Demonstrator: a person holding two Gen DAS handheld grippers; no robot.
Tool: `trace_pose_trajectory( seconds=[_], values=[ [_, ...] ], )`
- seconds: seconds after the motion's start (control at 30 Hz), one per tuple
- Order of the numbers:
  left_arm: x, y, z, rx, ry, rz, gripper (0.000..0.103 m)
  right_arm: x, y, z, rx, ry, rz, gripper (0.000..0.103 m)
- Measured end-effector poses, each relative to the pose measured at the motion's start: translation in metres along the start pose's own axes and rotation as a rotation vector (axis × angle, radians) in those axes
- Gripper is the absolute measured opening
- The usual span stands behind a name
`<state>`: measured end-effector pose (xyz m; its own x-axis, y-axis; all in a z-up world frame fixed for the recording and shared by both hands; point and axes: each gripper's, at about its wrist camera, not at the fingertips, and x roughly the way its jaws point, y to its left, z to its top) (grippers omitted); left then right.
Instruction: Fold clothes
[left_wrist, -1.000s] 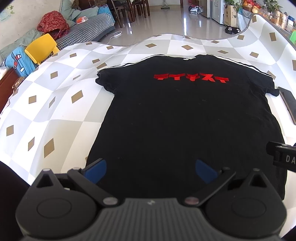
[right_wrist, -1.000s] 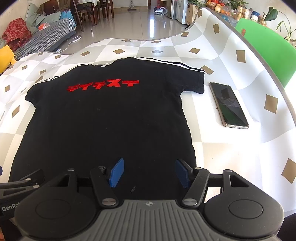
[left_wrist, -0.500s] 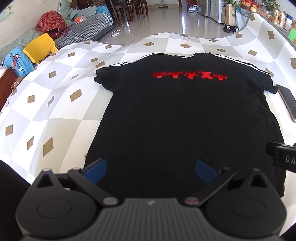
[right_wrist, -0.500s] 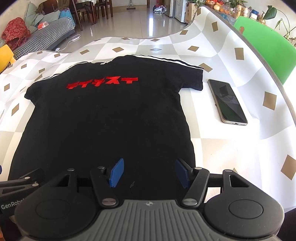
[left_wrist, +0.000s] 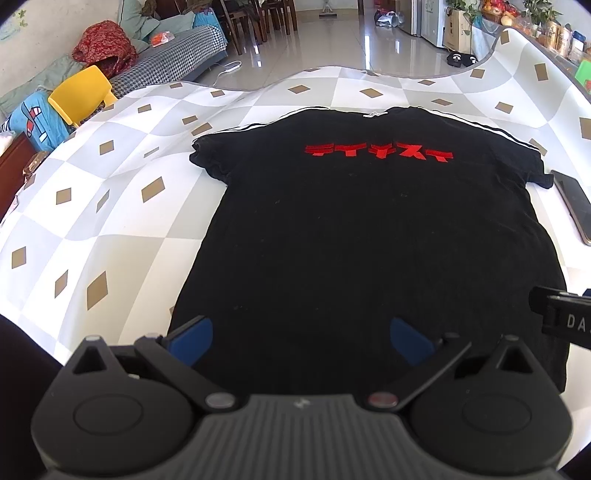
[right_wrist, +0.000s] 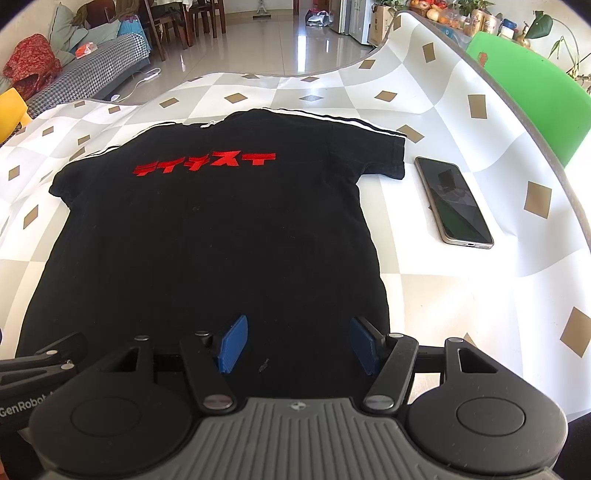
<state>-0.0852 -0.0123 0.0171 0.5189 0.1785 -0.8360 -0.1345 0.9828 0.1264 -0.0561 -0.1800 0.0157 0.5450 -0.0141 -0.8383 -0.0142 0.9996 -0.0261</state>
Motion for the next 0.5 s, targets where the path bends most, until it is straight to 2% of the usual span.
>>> trace_pose_trajectory(
  seconds=[0.5],
  values=[
    [-0.006,-0.0045,-0.0025,0.007,-0.009,-0.026,0.103,-0.0004,-0.0004,-0.0019,-0.001,0.004,-0.008,0.061]
  ],
)
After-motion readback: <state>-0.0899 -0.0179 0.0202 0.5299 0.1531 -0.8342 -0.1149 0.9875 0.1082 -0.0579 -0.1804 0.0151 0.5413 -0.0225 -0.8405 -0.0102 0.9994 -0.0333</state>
